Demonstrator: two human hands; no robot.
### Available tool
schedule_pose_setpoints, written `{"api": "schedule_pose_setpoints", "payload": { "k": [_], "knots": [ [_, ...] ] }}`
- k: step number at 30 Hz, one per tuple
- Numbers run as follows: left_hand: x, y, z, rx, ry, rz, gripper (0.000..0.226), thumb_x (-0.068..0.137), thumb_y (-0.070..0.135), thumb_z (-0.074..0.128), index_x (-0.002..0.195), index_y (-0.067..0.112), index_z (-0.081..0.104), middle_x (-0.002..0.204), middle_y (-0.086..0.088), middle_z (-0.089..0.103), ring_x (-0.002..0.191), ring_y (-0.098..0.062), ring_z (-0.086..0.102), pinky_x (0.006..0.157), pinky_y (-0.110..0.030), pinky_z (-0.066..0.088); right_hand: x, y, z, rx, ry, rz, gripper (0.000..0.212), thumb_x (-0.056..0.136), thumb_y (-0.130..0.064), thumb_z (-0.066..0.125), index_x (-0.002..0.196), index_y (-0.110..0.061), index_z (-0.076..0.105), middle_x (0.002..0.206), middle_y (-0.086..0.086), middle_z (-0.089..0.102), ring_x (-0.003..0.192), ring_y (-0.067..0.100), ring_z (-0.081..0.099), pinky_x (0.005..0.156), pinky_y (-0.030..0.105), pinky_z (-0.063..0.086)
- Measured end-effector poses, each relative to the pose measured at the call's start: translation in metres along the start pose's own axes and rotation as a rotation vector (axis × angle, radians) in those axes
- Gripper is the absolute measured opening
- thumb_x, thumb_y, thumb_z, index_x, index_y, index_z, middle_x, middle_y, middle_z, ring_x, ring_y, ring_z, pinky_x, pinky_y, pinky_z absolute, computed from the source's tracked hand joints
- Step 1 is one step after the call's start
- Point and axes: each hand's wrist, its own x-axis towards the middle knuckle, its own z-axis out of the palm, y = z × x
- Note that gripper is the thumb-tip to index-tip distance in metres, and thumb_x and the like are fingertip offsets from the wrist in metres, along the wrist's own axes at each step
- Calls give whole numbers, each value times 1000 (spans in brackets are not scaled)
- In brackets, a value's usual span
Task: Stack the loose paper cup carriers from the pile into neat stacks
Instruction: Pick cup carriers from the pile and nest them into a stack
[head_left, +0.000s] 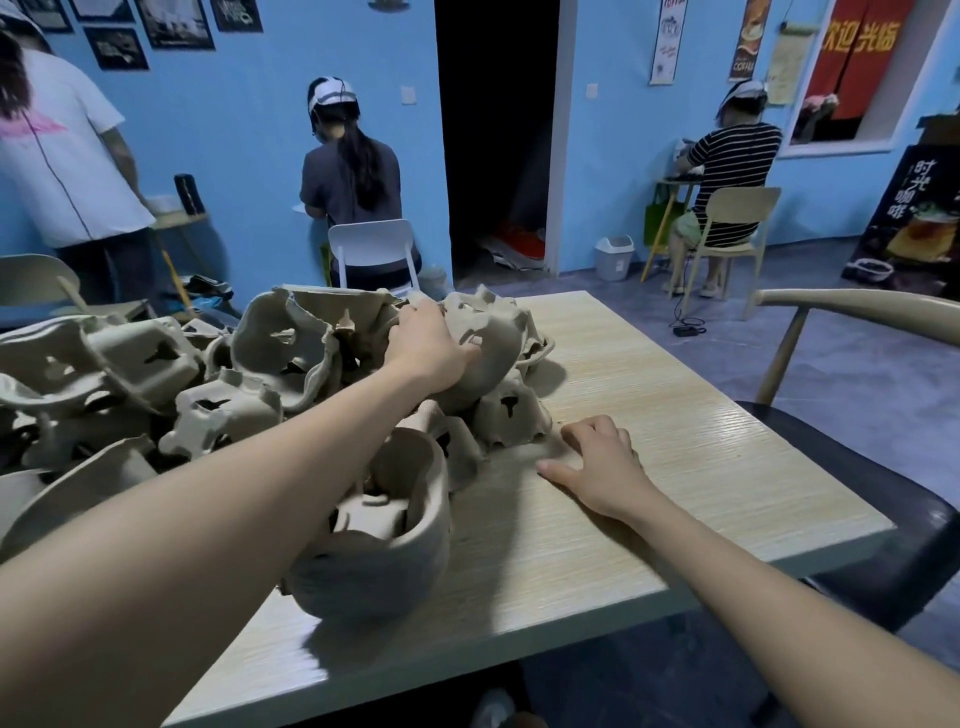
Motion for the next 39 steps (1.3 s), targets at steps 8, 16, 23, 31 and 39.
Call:
{"api": "schedule_pose_setpoints", "payload": {
  "k": [8, 16, 23, 31, 39],
  "knots": [
    [-22, 7, -14, -188, -18, 52, 52, 81, 35, 70, 119, 8, 47, 112, -10, 58, 98, -25, 60, 84, -40, 52, 1, -59, -49, 712, 189, -126, 28, 88, -25, 64, 110, -8, 60, 99, 4, 64, 90, 16, 59, 83, 25, 48],
    [-53, 0, -38, -302, -101, 111, 44, 82, 31, 70, 114, 14, 46, 105, 1, 58, 91, -14, 55, 76, -25, 41, -15, -93, -61, 640, 340, -209, 9, 85, -8, 59, 89, -9, 67, 86, 11, 69, 81, 27, 61, 80, 46, 52],
    [-68, -19, -68, -544, 53, 86, 43, 85, 51, 60, 105, 13, 56, 96, -1, 63, 83, -12, 58, 81, -33, 48, -40, -114, -70, 275, 444, -473, 9, 79, -4, 59, 81, -11, 65, 73, 4, 59, 69, 21, 51, 65, 33, 42],
    [-89, -31, -88, -814, -67, -57, 16, 88, 18, 62, 74, 11, 60, 58, 1, 52, 50, -8, 46, 48, -16, 40, -68, -140, -62, -71, 466, -719, 13, 85, -11, 60, 94, -10, 68, 91, 9, 59, 90, 27, 51, 66, 39, 44],
    [-107, -55, -108, -1035, -105, -137, 15, 91, 4, 56, 76, 2, 58, 48, 2, 52, 40, -4, 47, 41, -13, 42, -74, -141, -66, 271, 319, -608, 37, 84, -47, 61, 98, -14, 68, 93, -6, 52, 97, 12, 48, 83, 24, 40]
  ]
}}
